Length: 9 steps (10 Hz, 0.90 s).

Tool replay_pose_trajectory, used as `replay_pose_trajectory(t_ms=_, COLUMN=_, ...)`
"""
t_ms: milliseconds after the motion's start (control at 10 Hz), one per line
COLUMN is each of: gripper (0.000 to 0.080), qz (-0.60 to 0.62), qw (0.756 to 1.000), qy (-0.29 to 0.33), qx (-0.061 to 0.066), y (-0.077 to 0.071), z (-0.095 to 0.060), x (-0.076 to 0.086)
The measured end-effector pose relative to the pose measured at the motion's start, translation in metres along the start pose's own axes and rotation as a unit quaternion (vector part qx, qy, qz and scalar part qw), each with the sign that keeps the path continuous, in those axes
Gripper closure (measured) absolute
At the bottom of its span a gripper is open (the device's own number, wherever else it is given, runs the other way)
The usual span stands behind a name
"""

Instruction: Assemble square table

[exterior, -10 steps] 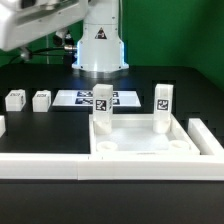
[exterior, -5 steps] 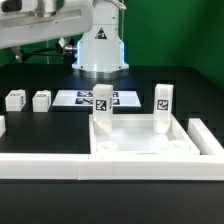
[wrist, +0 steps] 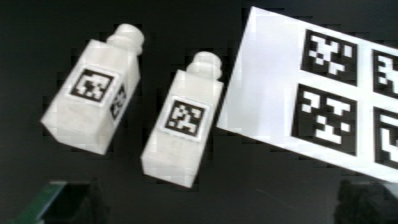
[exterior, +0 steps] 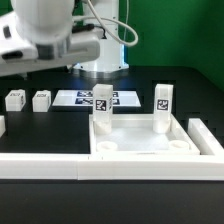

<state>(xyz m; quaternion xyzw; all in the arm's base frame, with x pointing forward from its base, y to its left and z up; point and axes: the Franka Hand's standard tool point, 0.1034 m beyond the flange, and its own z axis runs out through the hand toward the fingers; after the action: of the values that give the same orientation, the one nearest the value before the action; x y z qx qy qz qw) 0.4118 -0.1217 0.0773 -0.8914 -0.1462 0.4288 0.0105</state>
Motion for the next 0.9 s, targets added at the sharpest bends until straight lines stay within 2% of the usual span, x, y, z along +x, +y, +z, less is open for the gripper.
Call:
replay_pose_trajectory(t_ms=100, gripper=0.015, qz=-0.006, qw=0.999, qy=-0.032, qx=0.007, y=-0.004, z=0.001, x=0.0)
replay_pose_trajectory(t_ms=200, gripper=0.015, qz=-0.013, qw=0.999, qy=-0.033, qx=0.005, y=-0.006, z=0.001, x=0.006)
replay_pose_trajectory(t_ms=400, gripper=0.015, qz=-0.017, qw=0.999, qy=-0.032, qx=0.005, y=-0.005, z=0.002, x=0.007)
replay_pose_trajectory(t_ms=600, gripper=0.015, qz=0.042, qw=0.998, qy=-0.042, qx=0.011, y=0.012, z=0.02, x=-0.002)
replay_pose_trajectory(t_ms=700, gripper=0.015, qz=0.065, qw=0.997, qy=-0.05, qx=0.014, y=0.016, z=0.026, x=-0.009)
replay_pose_trajectory(t_ms=900, gripper=0.015, qz=0.082, qw=0.994, qy=-0.053, qx=0.04, y=0.019, z=0.026, x=-0.014)
